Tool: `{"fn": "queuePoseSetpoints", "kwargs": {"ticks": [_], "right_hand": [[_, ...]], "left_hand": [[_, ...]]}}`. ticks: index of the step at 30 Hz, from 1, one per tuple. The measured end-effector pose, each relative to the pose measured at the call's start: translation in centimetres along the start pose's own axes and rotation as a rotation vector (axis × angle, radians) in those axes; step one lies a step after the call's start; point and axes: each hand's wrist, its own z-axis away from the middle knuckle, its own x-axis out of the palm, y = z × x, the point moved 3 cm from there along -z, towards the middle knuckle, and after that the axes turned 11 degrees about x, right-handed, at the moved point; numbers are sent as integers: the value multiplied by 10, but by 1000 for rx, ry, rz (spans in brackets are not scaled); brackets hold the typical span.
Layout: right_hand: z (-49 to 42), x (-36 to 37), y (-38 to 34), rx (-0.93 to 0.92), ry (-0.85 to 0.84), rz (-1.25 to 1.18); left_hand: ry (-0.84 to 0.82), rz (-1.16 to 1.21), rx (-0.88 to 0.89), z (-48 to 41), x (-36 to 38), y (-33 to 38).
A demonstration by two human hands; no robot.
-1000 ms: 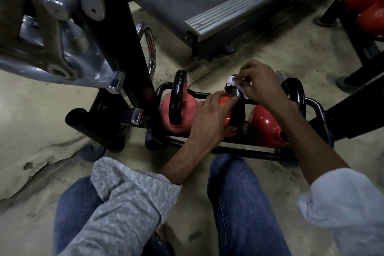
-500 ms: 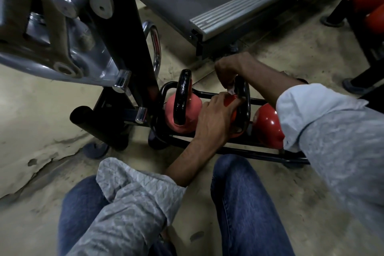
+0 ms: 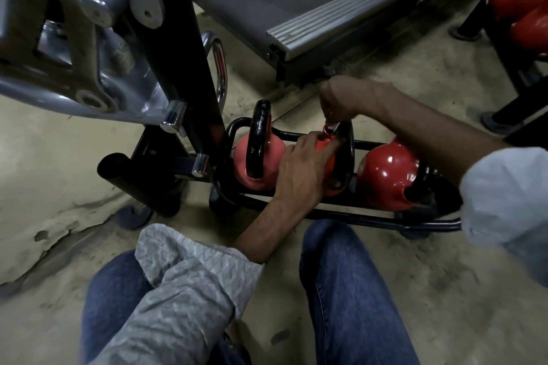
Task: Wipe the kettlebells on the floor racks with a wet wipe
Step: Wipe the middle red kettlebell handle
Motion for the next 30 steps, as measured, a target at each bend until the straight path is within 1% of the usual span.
{"fn": "queuePoseSetpoints", "kwargs": {"ticks": [1, 5, 8, 10, 14, 15, 19, 21, 24, 27, 28, 30], "right_hand": [[9, 3, 4, -34, 33, -21], [51, 33, -1, -30, 172, -149], [89, 64, -12, -85, 293, -238], [106, 76, -5, -88, 396, -402], [106, 97, 13, 81, 628, -844], [106, 102, 12, 128, 658, -937], [97, 105, 9, 260, 730, -1115], [74, 101, 19, 318, 698, -1216], [34, 93, 38, 394, 581, -1337], [5, 93, 47, 429, 356, -1563], [-3, 96, 47, 440, 280, -1675], [-10, 104, 44, 530, 129, -1859]], "left_hand": [[20, 1, -15, 0, -1, 0], [88, -31, -121, -1, -7, -6], [81, -50, -140, -1, -4, -11], [62, -20, -145, -1, -3, -11], [19, 24, -119, -4, -5, -9], [10, 25, -115, -4, -6, -9], [-9, 30, -108, -6, -8, -6], [-28, 21, -112, -7, -8, -7], [-57, 35, -112, -8, -7, -8], [-86, 41, -96, -10, -7, -6], [-94, 44, -91, -11, -7, -5], [-111, 55, -85, -13, -8, -5]]}}
